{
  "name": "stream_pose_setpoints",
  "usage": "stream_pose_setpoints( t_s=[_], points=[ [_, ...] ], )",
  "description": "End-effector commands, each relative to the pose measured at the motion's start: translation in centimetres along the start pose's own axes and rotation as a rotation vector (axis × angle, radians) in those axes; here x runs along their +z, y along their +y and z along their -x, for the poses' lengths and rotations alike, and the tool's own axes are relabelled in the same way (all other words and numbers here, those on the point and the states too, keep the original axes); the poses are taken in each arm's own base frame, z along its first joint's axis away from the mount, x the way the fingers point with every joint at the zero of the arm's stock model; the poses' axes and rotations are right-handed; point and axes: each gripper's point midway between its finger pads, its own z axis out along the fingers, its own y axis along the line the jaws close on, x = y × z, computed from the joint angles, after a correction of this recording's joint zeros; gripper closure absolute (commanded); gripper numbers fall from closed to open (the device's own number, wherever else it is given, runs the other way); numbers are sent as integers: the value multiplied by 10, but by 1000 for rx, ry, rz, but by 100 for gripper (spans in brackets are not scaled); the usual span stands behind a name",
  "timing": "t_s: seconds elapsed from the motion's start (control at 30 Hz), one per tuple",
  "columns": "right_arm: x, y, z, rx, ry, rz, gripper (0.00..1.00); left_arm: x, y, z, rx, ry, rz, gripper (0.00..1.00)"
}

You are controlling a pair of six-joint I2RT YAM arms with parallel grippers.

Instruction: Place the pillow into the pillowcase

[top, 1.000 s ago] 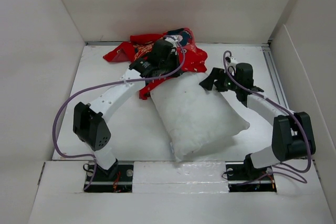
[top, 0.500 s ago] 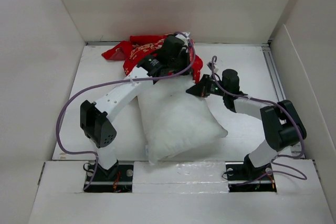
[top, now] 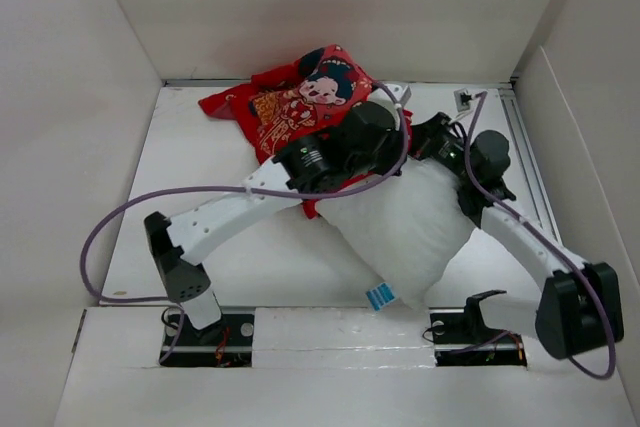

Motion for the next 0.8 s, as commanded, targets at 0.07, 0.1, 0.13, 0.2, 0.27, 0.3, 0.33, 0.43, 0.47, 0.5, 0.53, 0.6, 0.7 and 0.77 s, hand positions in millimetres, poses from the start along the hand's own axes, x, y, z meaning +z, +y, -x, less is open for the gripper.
stream_pose_setpoints(
  t_s=[0.07, 0.1, 0.13, 0.2, 0.27, 0.3, 0.33, 0.43, 0.47, 0.5, 0.53, 0.6, 0.7, 0.77],
  points=[
    [-11, 28, 71, -40, -477, -70, 100, -76, -61, 31, -99, -112, -293, 100],
    [-7, 23, 65, -18, -507, -90, 100, -71, -60, 24, -96, -96, -293, 100],
    [-6, 8, 51, 14, -510, -130, 100, -69, -61, 21, -95, -90, -300, 100],
    [-7, -8, 46, 88, -587, -165, 100, -61, -72, 10, -102, -70, -375, 100],
    [-8, -15, 41, 123, -612, -165, 100, -59, -87, 0, -124, -36, -443, 100],
    [-9, -22, 41, 127, -621, -198, 100, -57, -91, -6, -119, -22, -447, 100],
    [-6, -24, 44, 124, -628, -234, 100, -59, -99, -4, -115, -29, -448, 100],
    [0, -37, 58, 126, -671, -376, 100, -59, -118, -24, -87, 20, -427, 100],
    [2, -43, 51, 137, -662, -399, 100, -59, -118, -24, -87, 20, -427, 100],
    [4, -52, 46, 150, -657, -420, 100, -57, -113, -29, -105, 30, -409, 100],
    [6, -59, 42, 149, -647, -434, 100, -47, -104, -33, -116, 16, -358, 100],
    [13, -75, 24, 156, -581, -451, 100, -29, -70, -55, -133, 27, -238, 100],
    [1, -94, -3, 168, -541, -475, 91, -4, -1, -76, -236, 20, -67, 100],
    [-10, -97, -7, 178, -536, -461, 48, 3, 31, -63, -294, -14, -81, 100]
  ],
)
